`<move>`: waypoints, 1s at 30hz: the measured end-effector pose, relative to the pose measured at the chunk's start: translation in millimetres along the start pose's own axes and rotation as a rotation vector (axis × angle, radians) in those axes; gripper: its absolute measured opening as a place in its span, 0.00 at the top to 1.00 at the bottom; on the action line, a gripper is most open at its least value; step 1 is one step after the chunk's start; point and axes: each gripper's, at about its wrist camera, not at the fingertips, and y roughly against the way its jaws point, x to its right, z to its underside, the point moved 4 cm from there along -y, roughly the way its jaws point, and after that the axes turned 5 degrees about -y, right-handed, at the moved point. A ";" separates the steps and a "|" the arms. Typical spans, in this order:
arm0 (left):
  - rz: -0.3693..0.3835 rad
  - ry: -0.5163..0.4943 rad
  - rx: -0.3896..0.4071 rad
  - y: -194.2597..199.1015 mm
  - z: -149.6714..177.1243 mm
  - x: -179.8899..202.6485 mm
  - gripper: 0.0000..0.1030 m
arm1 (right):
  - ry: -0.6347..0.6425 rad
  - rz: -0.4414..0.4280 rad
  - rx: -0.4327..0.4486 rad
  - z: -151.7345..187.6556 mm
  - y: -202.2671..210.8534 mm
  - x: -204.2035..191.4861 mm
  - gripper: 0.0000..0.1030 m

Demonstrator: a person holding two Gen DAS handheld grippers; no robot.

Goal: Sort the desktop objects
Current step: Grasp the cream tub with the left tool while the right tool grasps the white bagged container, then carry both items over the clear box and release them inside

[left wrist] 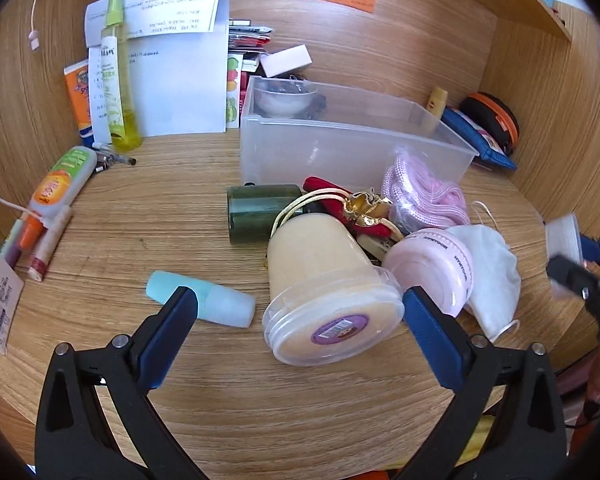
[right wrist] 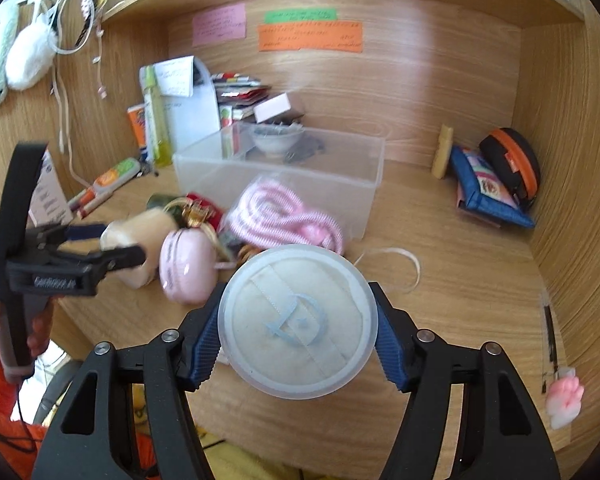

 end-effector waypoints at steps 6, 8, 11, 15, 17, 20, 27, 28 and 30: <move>0.022 -0.019 -0.033 -17.4 3.4 12.5 0.00 | -0.018 -0.016 0.015 -13.3 -11.7 4.0 0.39; 0.009 -0.034 -0.025 -22.1 2.7 16.4 0.00 | -0.012 -0.023 0.012 -14.9 -16.0 2.5 0.39; 0.009 -0.021 -0.016 -26.9 -1.3 15.1 0.01 | -0.004 -0.025 0.006 -16.6 -21.9 0.0 0.39; 0.067 -0.010 -0.032 -31.9 -4.5 15.1 0.29 | -0.011 -0.035 0.001 -21.7 -29.5 0.9 0.39; 0.050 -0.014 -0.033 -32.6 -5.5 14.2 0.30 | -0.018 -0.041 0.003 -26.0 -32.8 2.1 0.39; 0.057 0.001 -0.041 -31.1 -6.3 11.7 0.32 | -0.024 -0.049 0.010 -31.8 -34.9 2.9 0.39; 0.026 0.027 -0.010 -18.5 -13.5 -2.7 0.33 | -0.017 -0.056 0.033 -46.5 -38.4 3.2 0.39; 0.018 0.029 0.000 -15.3 -15.5 -4.7 0.33 | -0.021 -0.060 0.034 -49.0 -39.7 3.8 0.39; 0.006 0.028 0.016 -11.0 -20.3 -7.6 0.33 | -0.026 -0.066 0.038 -52.0 -40.3 3.6 0.39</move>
